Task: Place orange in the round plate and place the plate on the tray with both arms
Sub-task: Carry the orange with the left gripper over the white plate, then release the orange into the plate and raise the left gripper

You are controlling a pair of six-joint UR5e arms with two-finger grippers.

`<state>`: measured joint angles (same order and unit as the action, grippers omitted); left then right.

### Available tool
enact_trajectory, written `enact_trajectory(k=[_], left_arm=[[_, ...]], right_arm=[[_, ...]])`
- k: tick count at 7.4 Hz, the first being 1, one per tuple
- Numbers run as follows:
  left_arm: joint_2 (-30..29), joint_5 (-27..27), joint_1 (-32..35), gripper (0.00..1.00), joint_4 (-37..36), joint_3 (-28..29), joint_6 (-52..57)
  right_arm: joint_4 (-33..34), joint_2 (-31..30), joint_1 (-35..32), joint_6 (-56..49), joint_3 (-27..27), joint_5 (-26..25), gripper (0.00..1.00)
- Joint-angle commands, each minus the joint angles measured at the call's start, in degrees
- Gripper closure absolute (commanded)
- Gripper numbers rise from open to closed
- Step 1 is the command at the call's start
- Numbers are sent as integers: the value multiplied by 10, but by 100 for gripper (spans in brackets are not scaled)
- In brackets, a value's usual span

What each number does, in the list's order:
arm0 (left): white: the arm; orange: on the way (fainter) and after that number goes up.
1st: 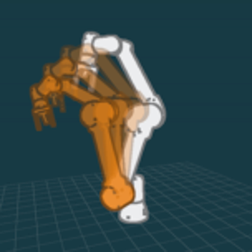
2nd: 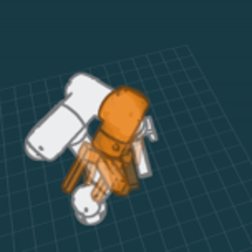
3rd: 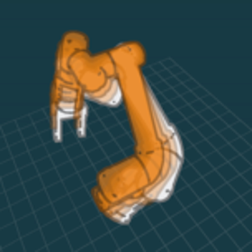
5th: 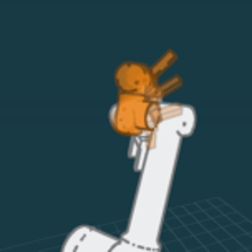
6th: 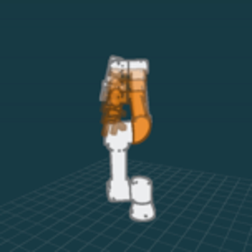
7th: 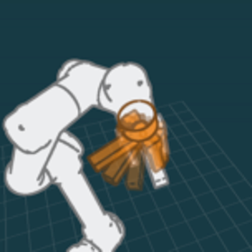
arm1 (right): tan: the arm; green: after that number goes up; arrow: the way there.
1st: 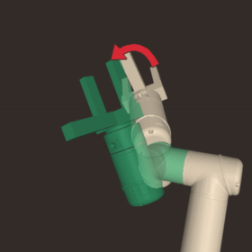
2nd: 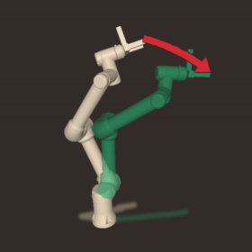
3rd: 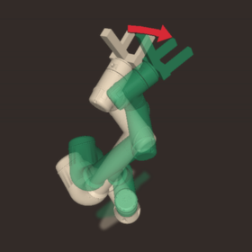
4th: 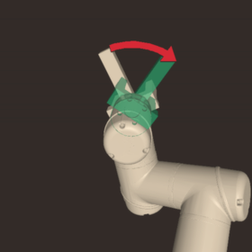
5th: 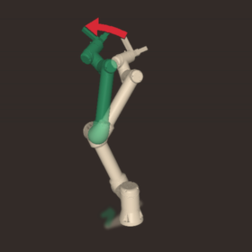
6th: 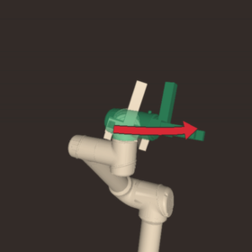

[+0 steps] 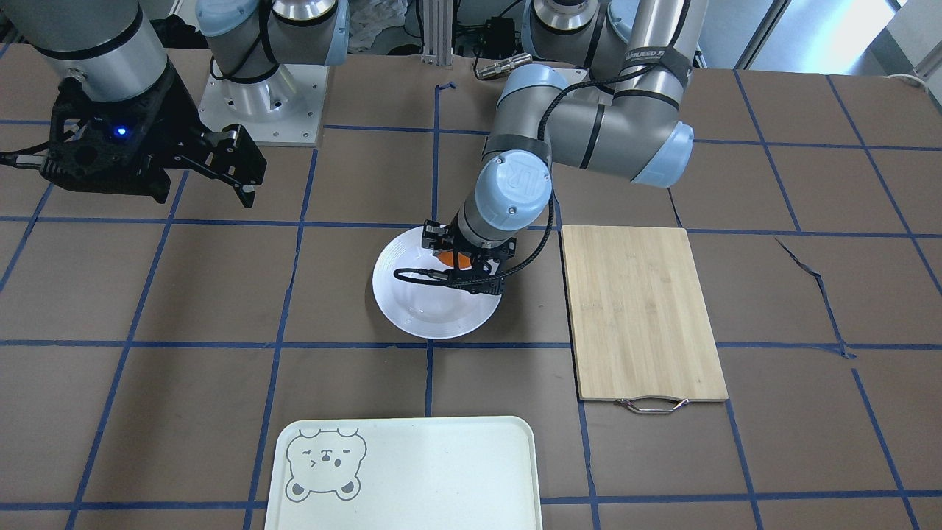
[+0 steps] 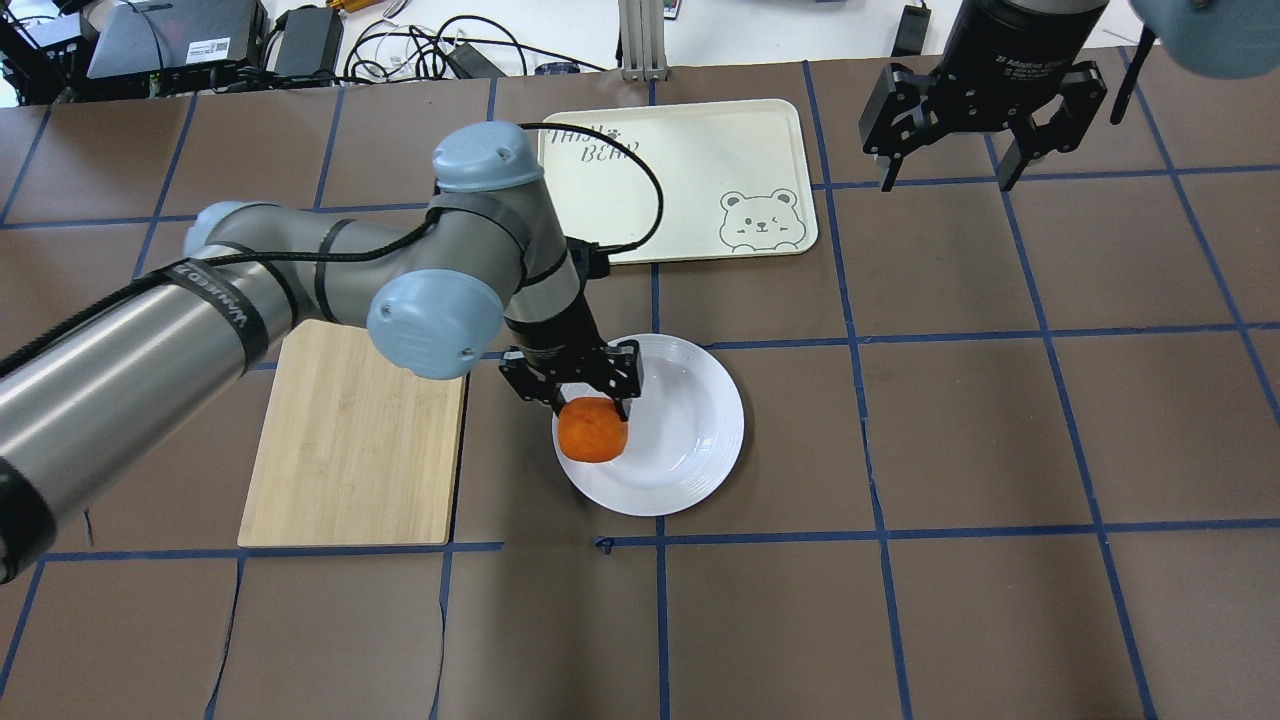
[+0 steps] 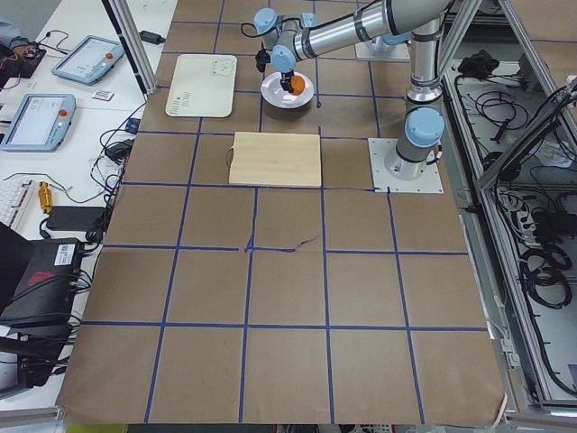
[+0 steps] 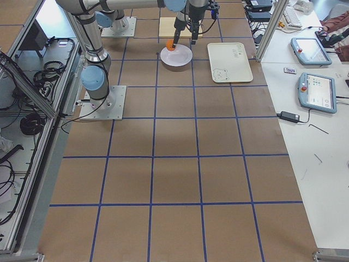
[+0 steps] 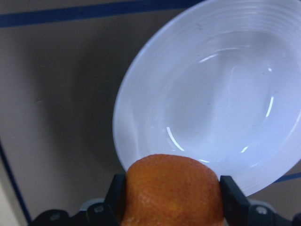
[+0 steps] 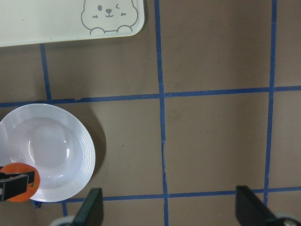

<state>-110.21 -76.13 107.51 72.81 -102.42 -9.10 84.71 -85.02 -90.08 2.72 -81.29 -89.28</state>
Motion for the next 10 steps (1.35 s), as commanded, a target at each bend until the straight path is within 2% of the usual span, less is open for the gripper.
enact_trajectory(k=[1,2,4,5,7,8,10], left_arm=[[-36,4,16,45,-59,-1,-19],[-34,-1,16,0,-60,3,-16],[-5,-39,8,0,-51,32,-16],[18,-43,-1,0,-19,60,-15],[71,-43,-47,0,116,108,-15],[102,-40,-65,0,136,117,-14],[161,-45,-63,0,138,117,-19]], right_arm=[[5,7,0,3,-5,3,0],[6,7,1,-2,-5,-1,0],[6,8,1,3,-5,2,0],[3,7,2,4,-5,-3,0],[-2,8,4,4,-6,-2,0],[-2,9,5,4,-9,2,0],[41,32,6,2,-67,25,0]])
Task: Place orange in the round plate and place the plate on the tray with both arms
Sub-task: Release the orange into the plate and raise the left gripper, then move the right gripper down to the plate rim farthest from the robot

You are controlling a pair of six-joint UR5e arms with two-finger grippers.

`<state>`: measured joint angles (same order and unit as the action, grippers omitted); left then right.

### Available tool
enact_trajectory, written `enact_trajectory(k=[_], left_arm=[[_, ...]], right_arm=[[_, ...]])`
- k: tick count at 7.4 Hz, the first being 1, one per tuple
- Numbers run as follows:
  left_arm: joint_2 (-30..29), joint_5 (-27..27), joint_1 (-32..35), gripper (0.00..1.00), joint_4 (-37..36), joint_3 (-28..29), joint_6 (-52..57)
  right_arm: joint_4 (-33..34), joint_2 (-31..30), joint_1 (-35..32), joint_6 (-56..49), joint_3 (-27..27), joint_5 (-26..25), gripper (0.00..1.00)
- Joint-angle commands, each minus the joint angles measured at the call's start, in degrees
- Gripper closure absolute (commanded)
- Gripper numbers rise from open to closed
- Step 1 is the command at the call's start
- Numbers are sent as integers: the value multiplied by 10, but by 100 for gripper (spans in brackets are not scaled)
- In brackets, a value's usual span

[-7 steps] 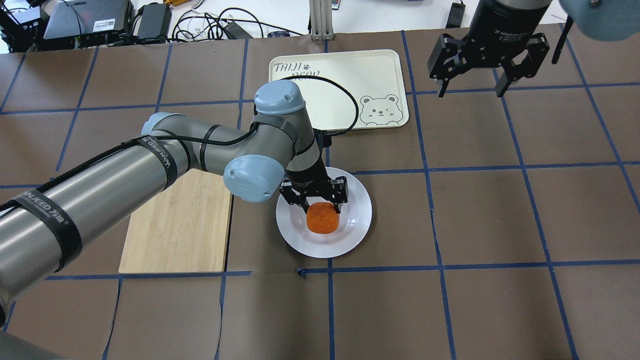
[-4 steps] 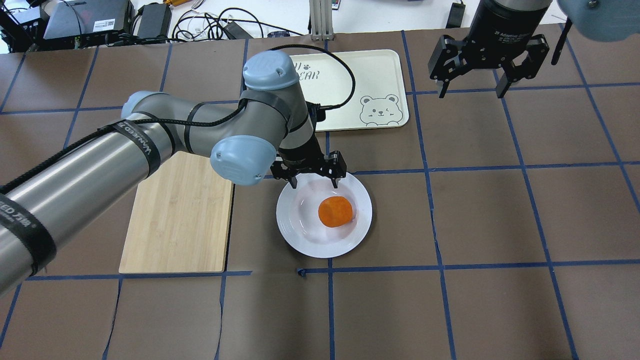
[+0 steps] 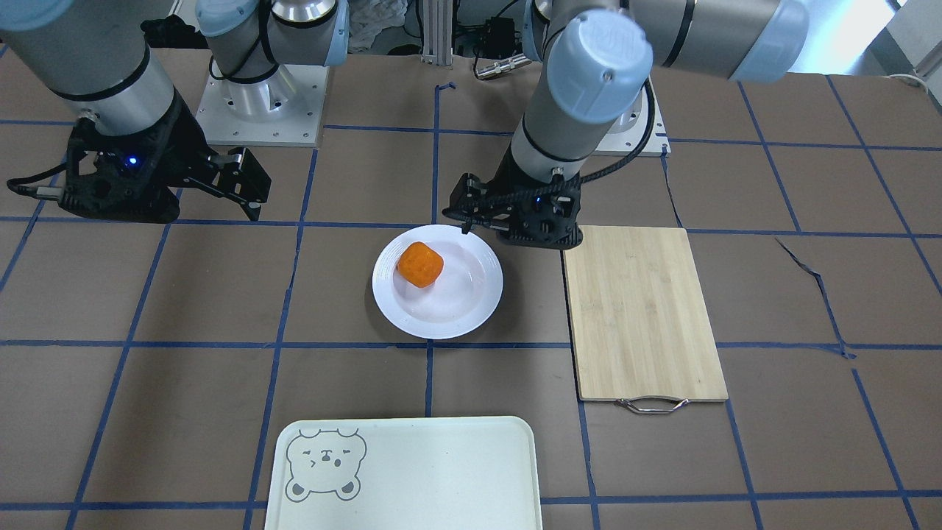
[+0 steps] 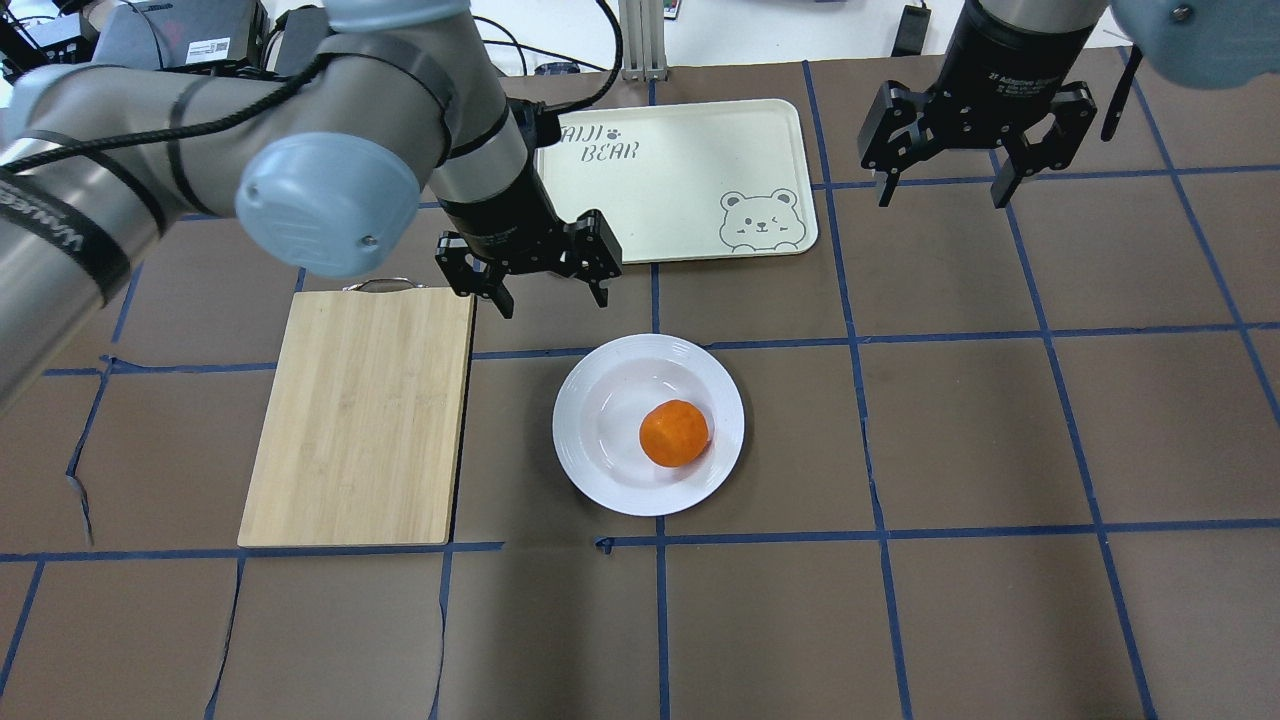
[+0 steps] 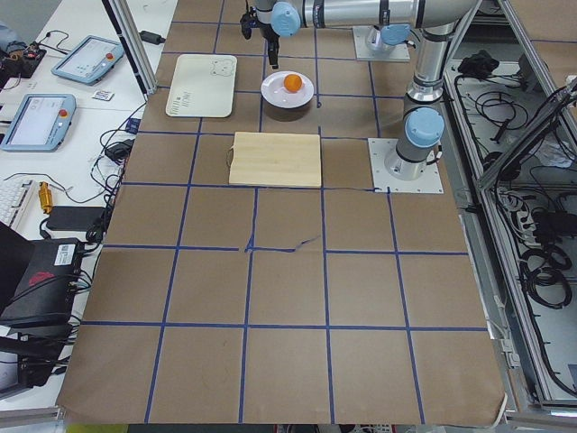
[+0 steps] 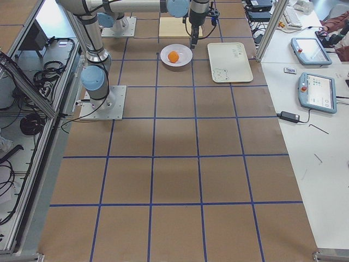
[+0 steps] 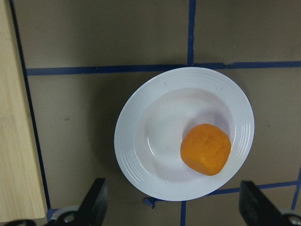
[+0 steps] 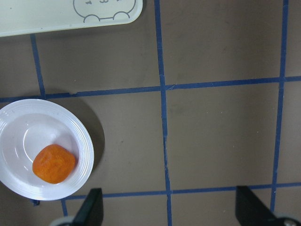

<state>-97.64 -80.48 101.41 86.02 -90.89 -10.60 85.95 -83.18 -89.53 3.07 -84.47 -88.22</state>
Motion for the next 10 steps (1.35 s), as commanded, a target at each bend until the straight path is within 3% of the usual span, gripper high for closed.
enact_trajectory(k=[1,3,5,6,8,10], left_arm=[[64,-9,-3,0,2,0,-4],[95,-63,-4,0,0,-34,-1],[105,-119,-46,0,-23,-32,20],[106,-120,-76,0,-22,-23,20],[102,-121,-92,0,-23,-17,17],[103,-116,-94,0,-24,-20,16]], right_arm=[[91,21,1,-4,-81,63,0],[192,22,-2,-7,-164,103,0],[334,65,-3,-6,-243,173,0],[414,89,-6,-3,-270,202,0],[504,109,-19,-6,-296,239,0],[595,179,-36,2,-299,270,0]])
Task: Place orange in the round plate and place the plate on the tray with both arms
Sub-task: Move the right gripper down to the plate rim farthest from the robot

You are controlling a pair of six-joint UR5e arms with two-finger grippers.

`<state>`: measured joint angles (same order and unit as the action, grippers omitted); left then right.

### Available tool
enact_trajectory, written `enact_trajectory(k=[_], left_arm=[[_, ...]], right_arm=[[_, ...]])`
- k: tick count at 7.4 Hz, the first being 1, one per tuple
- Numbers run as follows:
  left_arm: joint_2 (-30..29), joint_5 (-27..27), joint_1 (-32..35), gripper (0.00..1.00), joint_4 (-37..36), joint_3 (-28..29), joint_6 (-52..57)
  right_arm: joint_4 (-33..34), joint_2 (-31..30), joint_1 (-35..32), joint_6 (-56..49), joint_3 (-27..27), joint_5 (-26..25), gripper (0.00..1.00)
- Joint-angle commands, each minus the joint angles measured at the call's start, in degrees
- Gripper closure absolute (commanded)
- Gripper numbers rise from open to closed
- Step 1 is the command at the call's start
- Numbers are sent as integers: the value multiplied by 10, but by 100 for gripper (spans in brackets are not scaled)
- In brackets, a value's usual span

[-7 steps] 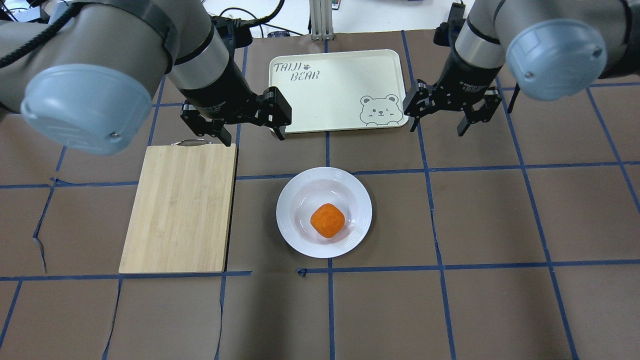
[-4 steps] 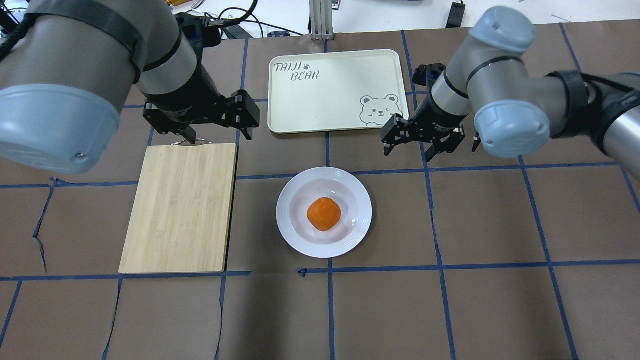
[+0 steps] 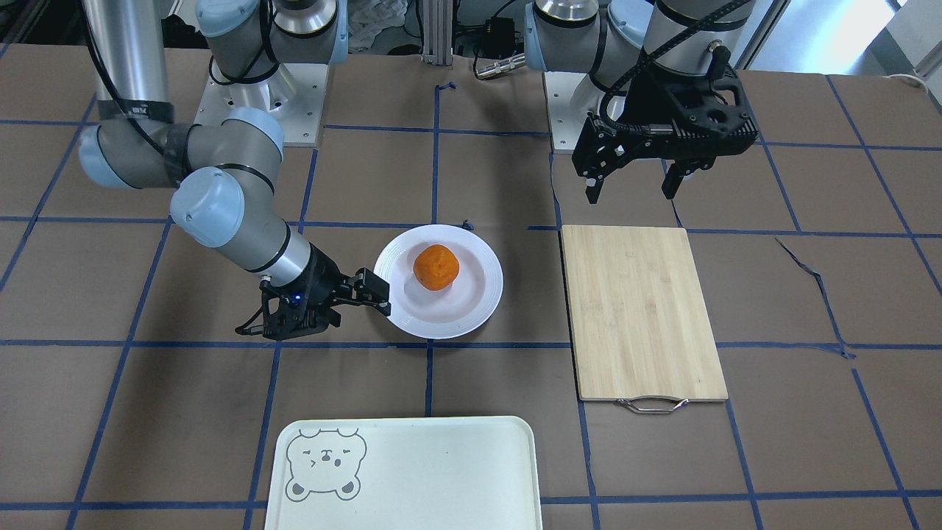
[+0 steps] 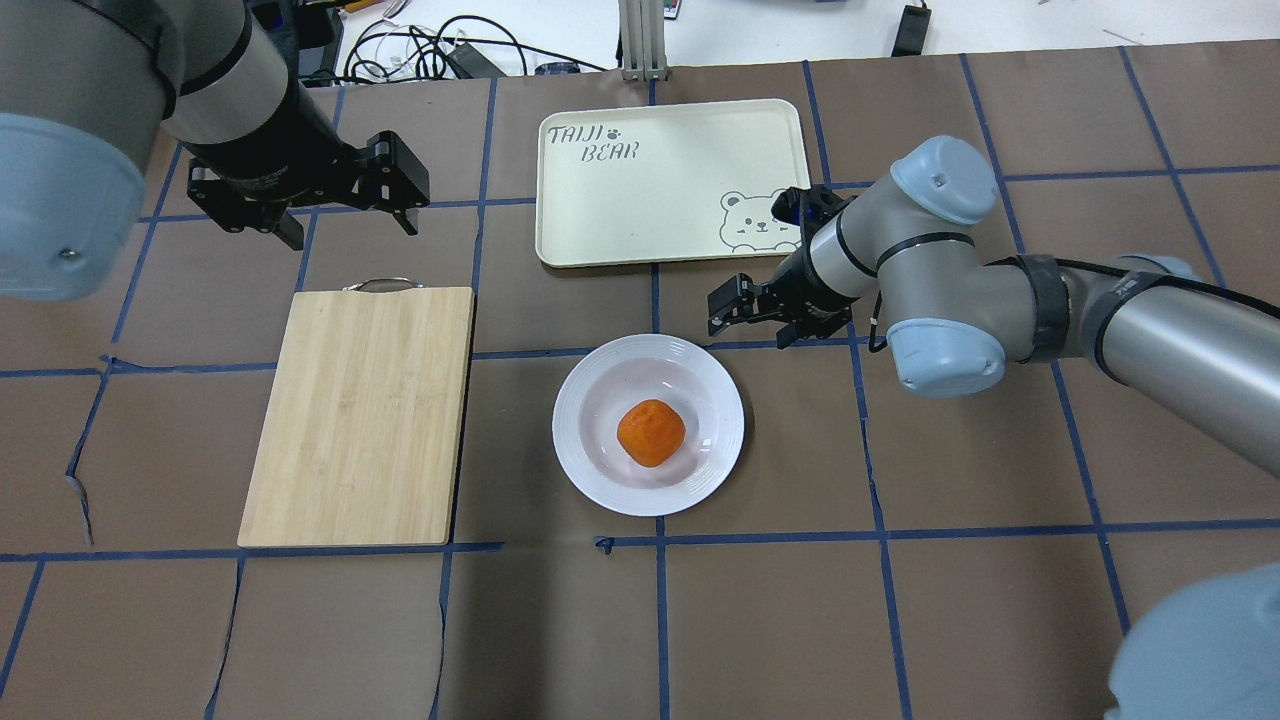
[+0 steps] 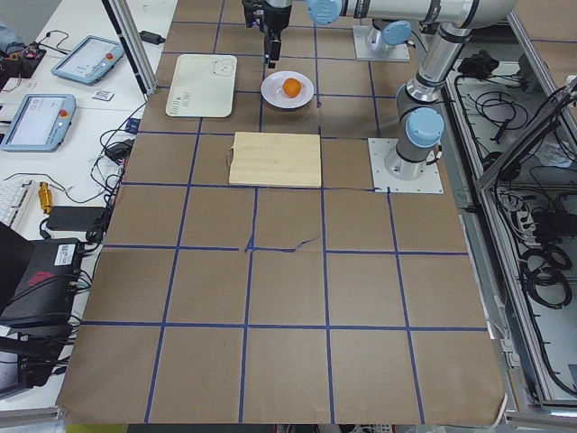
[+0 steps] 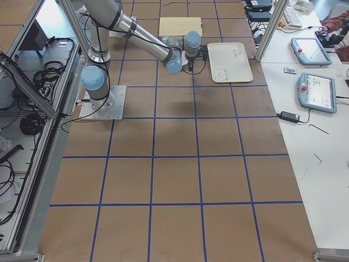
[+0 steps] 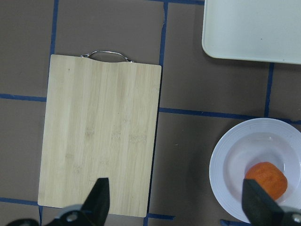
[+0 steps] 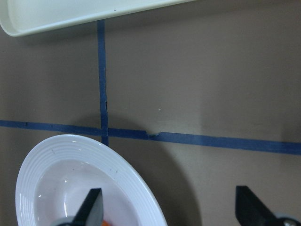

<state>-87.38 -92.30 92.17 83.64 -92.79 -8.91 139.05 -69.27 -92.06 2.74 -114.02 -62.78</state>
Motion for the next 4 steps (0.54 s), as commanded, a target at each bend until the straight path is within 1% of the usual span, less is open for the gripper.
enact_trajectory(k=[1,3,4], left_arm=[[1,-1,-1,0,-1,-2,-1],[1,0,-1,0,-1,-2,0],[0,1,-1,0,-1,-2,0]], right_arm=[[69,46,-19,3,-3,12,0],[69,46,-33,3,-5,8,0],[69,46,-42,3,-13,8,4]])
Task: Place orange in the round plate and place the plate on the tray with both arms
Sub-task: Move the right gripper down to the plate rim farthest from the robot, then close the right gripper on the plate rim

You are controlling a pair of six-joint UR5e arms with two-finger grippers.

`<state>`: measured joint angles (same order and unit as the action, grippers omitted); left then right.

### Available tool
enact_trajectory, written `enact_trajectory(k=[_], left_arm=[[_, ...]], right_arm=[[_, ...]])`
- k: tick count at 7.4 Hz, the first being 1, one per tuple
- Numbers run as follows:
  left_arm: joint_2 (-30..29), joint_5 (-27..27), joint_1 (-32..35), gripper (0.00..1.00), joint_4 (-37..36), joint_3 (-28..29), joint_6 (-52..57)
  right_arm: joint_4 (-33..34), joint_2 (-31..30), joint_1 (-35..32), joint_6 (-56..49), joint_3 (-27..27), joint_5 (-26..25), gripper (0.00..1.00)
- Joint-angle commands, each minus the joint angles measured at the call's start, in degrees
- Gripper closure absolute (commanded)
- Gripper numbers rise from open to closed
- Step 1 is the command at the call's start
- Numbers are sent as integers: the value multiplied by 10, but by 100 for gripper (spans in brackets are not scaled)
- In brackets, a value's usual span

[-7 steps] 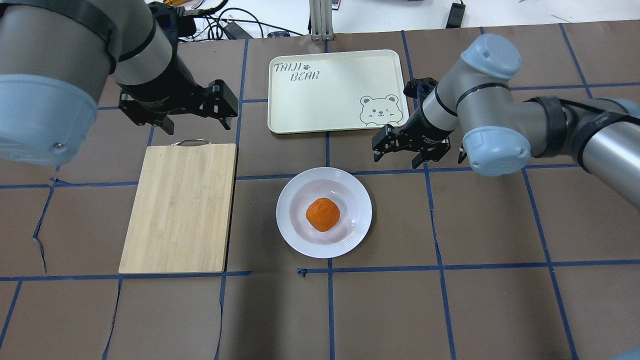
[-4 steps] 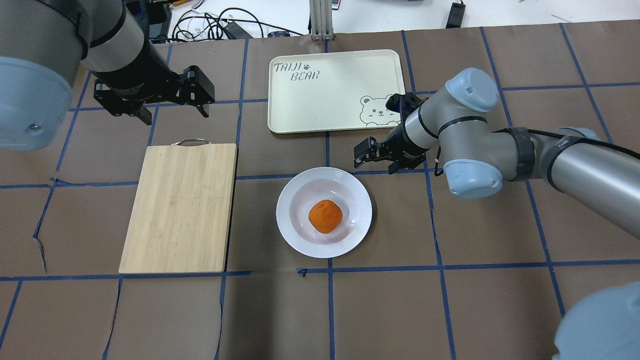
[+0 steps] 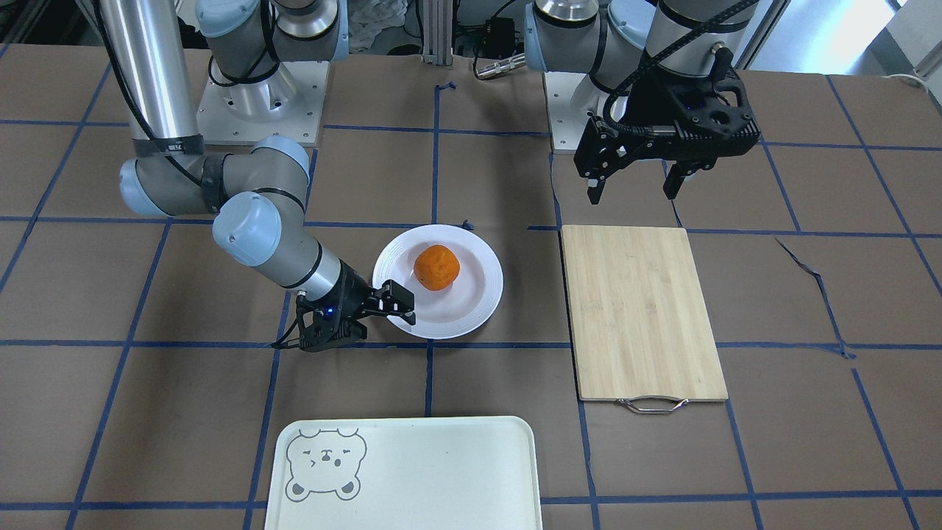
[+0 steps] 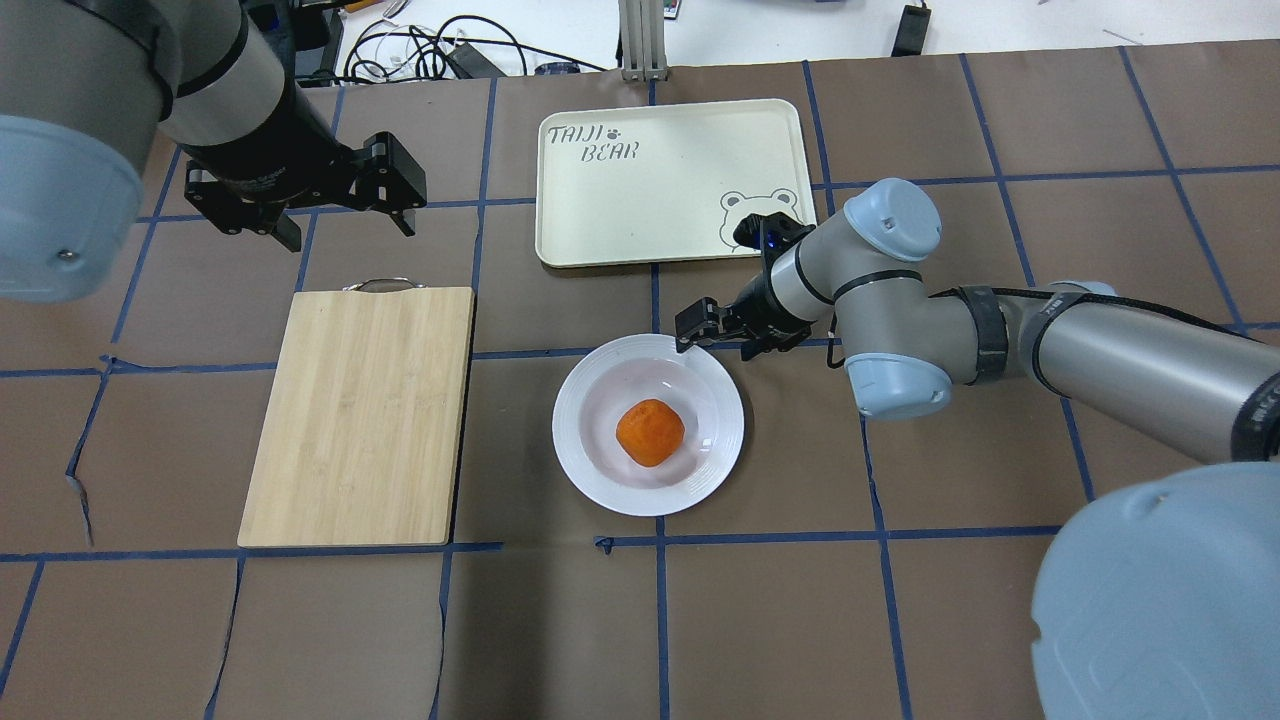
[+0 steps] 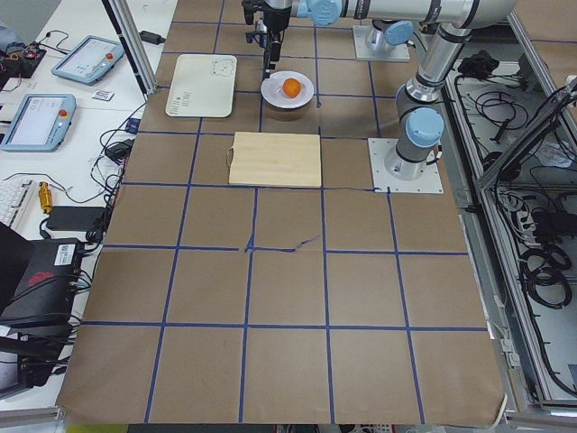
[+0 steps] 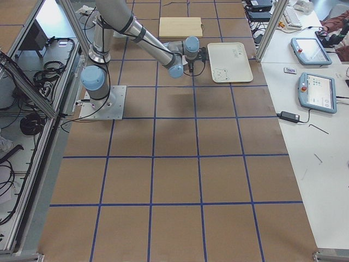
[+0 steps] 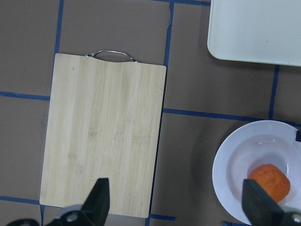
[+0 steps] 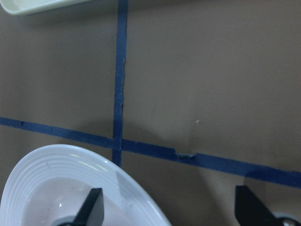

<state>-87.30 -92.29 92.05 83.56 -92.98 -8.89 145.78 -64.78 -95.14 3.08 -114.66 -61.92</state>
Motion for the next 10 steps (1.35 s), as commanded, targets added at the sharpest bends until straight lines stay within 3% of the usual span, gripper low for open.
enact_trajectory(k=[1,2,3,4,5,10], left_arm=[[-2,2,1,0,-1,0,0],[-1,2,0,0,-1,-1,0],[-1,2,0,0,-1,0,0],[-2,3,-3,0,-1,2,3],[-2,3,-2,0,-1,2,2],[-2,3,-3,0,-1,1,2]], right_arm=[[7,0,-18,0,-20,0,10],[26,0,-18,0,-32,0,20],[26,-3,-18,1,-32,0,54],[26,-3,-18,1,-31,0,83],[25,-3,-18,1,-31,-1,100],[24,-32,-13,-7,-25,-2,100]])
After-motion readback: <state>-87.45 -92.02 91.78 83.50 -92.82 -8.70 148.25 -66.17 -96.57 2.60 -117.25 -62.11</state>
